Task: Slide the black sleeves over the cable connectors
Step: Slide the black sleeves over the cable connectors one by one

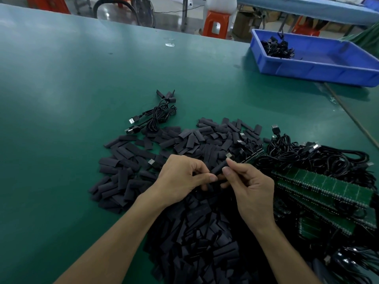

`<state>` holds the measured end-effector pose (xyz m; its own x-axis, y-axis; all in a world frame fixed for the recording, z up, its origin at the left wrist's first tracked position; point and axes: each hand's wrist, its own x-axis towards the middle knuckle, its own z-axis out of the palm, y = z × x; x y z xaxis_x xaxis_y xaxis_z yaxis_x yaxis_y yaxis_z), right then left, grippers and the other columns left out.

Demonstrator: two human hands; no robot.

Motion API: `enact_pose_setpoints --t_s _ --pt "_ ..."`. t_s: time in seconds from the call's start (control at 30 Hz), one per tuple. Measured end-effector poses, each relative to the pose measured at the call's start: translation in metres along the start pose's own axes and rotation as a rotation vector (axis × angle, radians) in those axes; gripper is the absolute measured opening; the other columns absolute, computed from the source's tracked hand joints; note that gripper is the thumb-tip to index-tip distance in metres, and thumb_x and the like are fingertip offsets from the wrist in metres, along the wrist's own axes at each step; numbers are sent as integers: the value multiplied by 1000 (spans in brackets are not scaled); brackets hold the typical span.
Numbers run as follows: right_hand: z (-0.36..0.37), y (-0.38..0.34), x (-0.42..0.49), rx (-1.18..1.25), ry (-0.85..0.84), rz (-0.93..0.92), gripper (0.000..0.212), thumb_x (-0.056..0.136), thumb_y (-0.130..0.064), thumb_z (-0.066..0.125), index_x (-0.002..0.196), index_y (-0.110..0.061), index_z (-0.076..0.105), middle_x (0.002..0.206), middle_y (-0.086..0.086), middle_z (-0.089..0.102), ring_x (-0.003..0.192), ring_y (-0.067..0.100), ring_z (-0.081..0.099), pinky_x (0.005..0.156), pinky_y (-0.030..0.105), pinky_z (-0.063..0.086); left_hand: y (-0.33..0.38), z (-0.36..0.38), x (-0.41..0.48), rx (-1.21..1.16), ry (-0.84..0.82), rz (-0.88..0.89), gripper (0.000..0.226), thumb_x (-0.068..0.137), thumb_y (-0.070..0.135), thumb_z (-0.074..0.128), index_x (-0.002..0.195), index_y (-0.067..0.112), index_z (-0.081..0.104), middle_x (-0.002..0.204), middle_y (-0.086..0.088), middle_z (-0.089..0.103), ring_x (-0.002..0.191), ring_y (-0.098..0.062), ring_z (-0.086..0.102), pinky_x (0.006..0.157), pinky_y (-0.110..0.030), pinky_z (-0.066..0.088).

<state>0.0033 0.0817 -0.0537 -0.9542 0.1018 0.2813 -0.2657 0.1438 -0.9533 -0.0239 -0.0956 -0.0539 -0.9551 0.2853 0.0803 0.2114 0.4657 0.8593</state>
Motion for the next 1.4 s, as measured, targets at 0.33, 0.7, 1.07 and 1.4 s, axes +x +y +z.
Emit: enact_pose_setpoints --t_s 0.33,0.7,1.07,1.4 --pt "-1 -14 2 -145 -132 38 53 94 -11 68 134 -40 49 89 -16 75 69 10 74 49 26 59 8 -13 2 94 121 43 19 94 37 66 75 34 66 68 14 69 61 -4 61 61 -28 52" --pt "-41 -65 48 -1176 -376 -341 42 86 -38 74 127 -33 65 129 -11 61 128 16 47 108 39 23 10 -74 61 -58 714 -191 27 105 17 46 85 20 64 93 6 71 60 3 53 64 -26 49" --pt "-50 -59 57 -1016 -363 -125 5 93 -39 67 96 -36 70 91 -18 65 89 10 62 100 47 42 3 -88 116 556 428 -551 40 105 30 42 125 -3 54 135 -25 47 124 -40 44 103 -50 39" --pt "-52 -51 66 -555 -215 -30 11 90 -28 72 86 -32 63 81 -18 67 79 0 62 74 28 50 56 12 43 -346 41 87 7 94 22 70 93 16 66 82 4 68 72 -4 60 69 -21 50"
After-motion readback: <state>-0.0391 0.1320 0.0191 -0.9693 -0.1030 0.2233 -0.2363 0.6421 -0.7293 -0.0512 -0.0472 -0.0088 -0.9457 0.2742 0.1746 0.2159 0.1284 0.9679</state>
